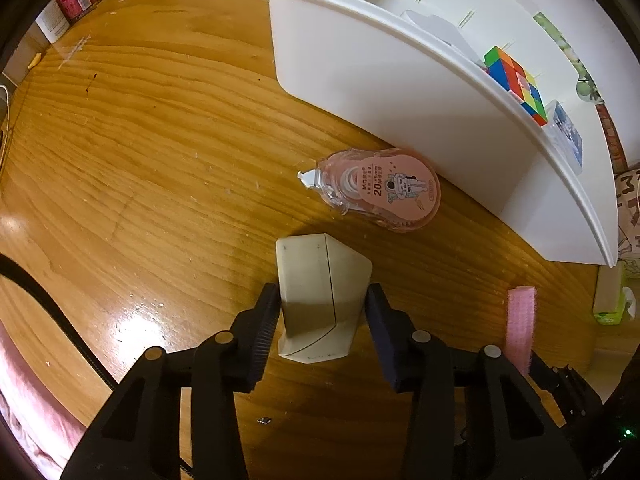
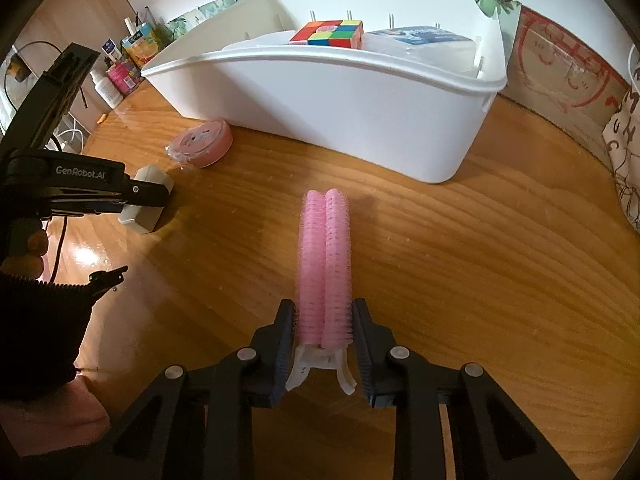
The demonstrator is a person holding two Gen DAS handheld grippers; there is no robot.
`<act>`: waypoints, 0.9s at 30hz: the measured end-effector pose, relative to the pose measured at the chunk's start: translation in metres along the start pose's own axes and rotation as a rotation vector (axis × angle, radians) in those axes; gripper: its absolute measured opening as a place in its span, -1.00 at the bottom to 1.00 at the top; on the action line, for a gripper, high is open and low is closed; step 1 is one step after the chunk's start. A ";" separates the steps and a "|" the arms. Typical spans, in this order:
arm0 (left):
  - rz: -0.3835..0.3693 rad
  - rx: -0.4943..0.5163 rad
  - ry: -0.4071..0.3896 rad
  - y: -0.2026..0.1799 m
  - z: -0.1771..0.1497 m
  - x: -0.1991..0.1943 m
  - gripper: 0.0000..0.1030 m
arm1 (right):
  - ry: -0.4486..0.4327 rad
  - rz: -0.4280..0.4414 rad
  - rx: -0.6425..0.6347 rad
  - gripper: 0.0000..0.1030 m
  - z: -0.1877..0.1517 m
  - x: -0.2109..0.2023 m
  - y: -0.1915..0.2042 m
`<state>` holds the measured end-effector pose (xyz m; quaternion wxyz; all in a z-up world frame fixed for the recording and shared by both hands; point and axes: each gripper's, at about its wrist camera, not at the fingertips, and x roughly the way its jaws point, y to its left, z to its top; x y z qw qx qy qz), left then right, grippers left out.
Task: Organize rigid objects
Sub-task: 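Carry the pink curlers and beige block up over the white bin with both tools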
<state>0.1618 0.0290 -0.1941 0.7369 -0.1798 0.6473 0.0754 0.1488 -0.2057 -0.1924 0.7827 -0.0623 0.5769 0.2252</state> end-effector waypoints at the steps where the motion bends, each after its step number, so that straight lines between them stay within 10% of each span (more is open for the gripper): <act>1: -0.003 -0.001 0.001 0.002 -0.002 0.001 -0.08 | 0.001 0.001 0.003 -0.46 -0.002 -0.002 -0.002; 27: -0.110 -0.064 0.006 0.109 -0.031 -0.021 -0.09 | -0.004 0.015 -0.084 -0.46 -0.010 -0.019 0.079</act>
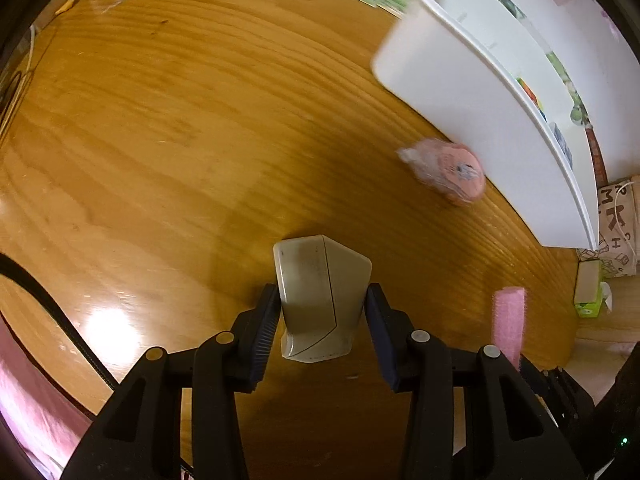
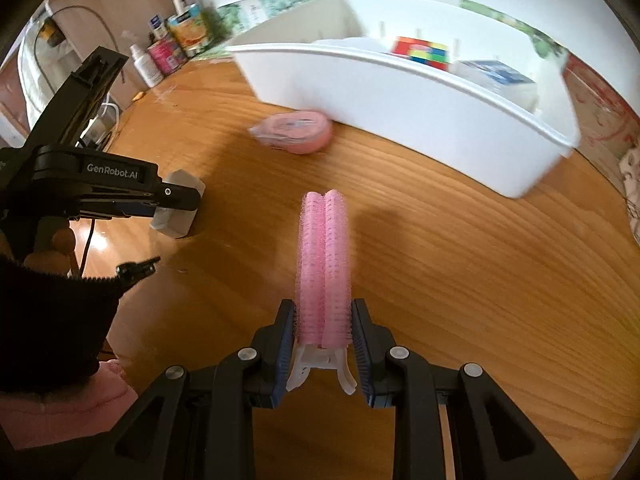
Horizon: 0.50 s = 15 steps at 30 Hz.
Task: Organize rigid objects
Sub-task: 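Carry the pink curlers and beige block up over the white bin with both tools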
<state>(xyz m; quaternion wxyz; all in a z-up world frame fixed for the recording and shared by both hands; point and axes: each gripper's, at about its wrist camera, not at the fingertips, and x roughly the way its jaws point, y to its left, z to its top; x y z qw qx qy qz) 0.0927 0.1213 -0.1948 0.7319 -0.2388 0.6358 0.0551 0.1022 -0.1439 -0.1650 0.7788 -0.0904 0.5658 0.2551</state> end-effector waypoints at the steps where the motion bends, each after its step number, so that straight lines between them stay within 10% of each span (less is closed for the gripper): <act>1: -0.003 -0.006 -0.003 0.008 0.001 -0.005 -0.09 | 0.001 0.005 -0.005 -0.46 0.003 0.002 0.006; 15: 0.025 -0.020 -0.082 0.088 0.030 -0.055 -0.09 | -0.026 0.066 -0.102 -0.46 0.060 0.025 0.101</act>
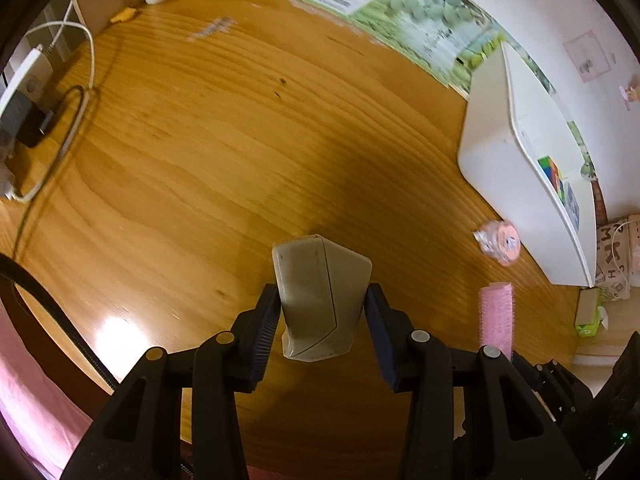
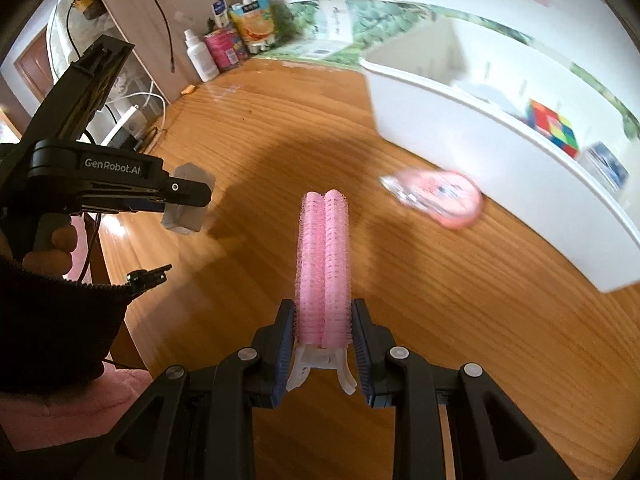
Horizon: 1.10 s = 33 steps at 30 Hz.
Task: Organize rigid objects
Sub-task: 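Carry the pink curlers and beige block up over the white bin with both tools, then release the pink curlers into the bin while the left tool releases the beige block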
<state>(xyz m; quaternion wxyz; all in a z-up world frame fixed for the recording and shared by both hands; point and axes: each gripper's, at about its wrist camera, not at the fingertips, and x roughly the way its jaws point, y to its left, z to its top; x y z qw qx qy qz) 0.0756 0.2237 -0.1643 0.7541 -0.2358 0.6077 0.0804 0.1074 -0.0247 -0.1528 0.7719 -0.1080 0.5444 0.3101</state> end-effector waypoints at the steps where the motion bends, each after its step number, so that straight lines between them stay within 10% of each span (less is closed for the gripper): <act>1: 0.003 0.006 -0.002 0.003 0.001 -0.003 -0.09 | -0.004 0.001 0.001 -0.46 0.002 0.001 0.001; 24: -0.020 0.400 -0.165 -0.074 0.129 -0.047 -0.10 | -0.269 -0.096 0.152 -0.46 0.106 -0.018 -0.022; 33: -0.139 0.552 -0.236 -0.135 0.155 -0.050 -0.10 | -0.370 -0.209 0.259 -0.46 0.121 -0.023 -0.065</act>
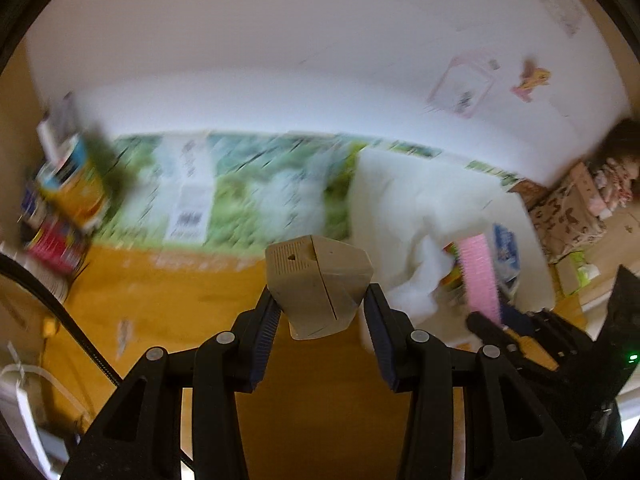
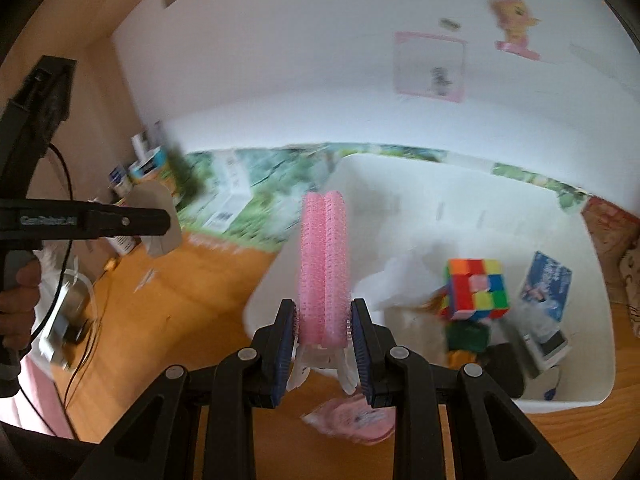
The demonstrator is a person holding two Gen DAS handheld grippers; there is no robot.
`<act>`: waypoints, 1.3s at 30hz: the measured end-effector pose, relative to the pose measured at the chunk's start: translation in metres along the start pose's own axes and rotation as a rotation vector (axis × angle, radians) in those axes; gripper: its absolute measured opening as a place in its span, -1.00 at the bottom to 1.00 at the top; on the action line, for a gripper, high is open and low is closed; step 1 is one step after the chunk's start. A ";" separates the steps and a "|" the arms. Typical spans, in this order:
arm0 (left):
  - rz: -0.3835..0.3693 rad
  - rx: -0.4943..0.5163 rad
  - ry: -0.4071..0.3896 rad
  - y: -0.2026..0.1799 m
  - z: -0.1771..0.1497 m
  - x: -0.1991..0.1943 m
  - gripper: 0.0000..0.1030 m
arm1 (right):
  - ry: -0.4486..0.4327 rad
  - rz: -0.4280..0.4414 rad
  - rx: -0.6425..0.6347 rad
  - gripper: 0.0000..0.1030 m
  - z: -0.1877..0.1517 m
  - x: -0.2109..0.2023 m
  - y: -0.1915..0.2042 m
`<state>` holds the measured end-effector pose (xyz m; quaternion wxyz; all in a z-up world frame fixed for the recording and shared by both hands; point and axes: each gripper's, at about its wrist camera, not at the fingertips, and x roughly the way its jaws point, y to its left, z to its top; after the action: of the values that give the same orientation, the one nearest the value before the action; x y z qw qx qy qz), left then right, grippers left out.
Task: Organize rigid objects
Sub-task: 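Release the pink curlers into the bin while the left tool releases the beige block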
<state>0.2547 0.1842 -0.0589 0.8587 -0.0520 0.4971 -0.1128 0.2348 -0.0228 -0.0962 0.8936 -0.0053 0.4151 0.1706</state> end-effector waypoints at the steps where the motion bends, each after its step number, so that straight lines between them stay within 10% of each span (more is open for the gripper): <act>1: -0.015 0.008 -0.009 -0.004 0.003 0.001 -0.10 | -0.008 -0.012 0.007 -0.46 0.000 0.001 -0.004; 25: -0.199 0.221 -0.157 -0.088 -0.009 0.035 0.06 | -0.269 -0.154 0.248 -0.41 -0.020 -0.008 -0.062; 29: -0.177 0.215 -0.187 -0.086 -0.010 0.026 0.50 | -0.269 -0.153 0.242 0.30 -0.019 -0.010 -0.058; 39: -0.154 0.187 -0.220 -0.077 -0.013 -0.007 0.64 | -0.326 -0.145 0.246 0.53 -0.018 -0.039 -0.045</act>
<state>0.2291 0.1115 -0.0440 0.8978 -0.0217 0.3822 -0.2177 0.2120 -0.0793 -0.0848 0.9527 0.1014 0.2815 0.0527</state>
